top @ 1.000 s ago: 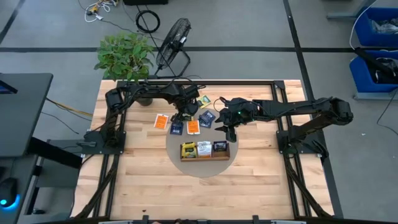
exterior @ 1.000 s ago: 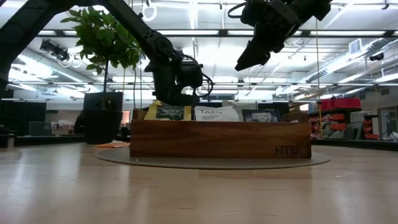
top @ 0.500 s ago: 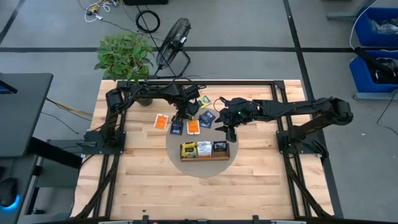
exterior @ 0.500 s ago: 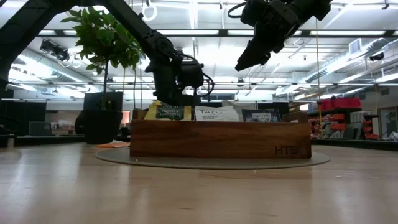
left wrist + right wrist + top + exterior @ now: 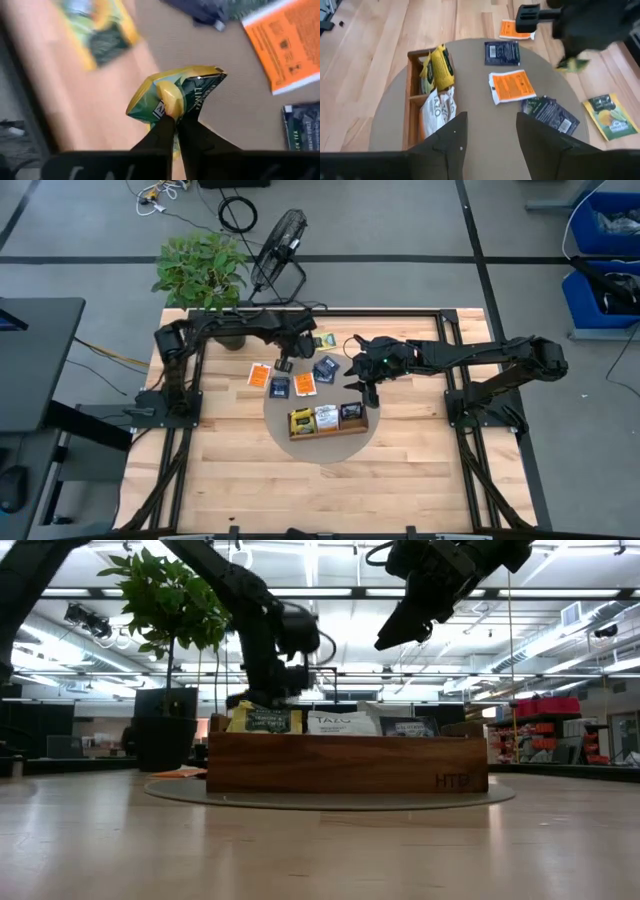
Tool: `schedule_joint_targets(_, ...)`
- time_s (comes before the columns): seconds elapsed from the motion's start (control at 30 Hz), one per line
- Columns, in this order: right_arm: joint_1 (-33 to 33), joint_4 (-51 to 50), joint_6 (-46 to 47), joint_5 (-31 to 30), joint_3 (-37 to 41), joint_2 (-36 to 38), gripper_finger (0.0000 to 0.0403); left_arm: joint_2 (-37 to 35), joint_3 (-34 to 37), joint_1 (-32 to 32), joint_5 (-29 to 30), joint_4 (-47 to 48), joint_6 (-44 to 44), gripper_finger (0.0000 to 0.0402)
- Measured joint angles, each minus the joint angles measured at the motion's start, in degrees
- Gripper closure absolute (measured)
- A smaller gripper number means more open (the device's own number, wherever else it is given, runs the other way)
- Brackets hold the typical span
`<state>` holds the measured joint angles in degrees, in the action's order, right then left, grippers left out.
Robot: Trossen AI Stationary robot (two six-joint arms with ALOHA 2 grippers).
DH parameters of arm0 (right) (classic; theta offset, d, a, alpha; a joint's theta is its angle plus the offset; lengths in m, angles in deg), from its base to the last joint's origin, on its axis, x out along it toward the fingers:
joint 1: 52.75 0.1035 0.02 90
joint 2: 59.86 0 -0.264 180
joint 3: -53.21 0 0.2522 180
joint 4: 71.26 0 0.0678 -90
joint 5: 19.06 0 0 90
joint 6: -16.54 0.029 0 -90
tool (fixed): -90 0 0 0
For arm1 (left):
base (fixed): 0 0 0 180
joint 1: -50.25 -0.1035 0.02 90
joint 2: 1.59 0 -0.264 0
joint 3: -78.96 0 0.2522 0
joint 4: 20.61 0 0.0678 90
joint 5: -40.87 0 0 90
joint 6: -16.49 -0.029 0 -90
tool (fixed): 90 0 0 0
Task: Pick & Place Tea
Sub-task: Put the yellow tea bag into the left section of the wooden organizer
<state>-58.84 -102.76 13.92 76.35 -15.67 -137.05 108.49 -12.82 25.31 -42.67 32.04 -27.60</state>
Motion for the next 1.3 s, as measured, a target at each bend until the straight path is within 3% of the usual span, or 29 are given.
schedule_joint_targets(0.2,0.0,2.7,0.4,-1.3,0.0,0.0,0.0224,-6.5,0.1,0.4,2.8,-0.4,4.5,0.0380)
schedule_joint_targets(0.63,0.2,10.9,5.8,-13.6,0.0,0.0,0.0224,-17.3,-0.1,6.9,6.0,-11.0,24.3,0.0391)
schedule_joint_targets(1.03,7.1,18.3,7.2,-29.6,0.2,0.0,0.0224,-17.1,-0.1,18.0,30.5,-19.3,32.1,0.0392)
schedule_joint_targets(1.17,10.0,24.5,7.8,-38.3,2.5,0.0,0.0224,-17.1,-0.1,20.7,35.2,-20.3,35.7,0.0391)
schedule_joint_targets(1.3,11.7,34.3,8.9,-45.8,7.0,0.0,0.0224,-17.1,-0.1,23.0,43.4,-20.2,37.4,0.0392)
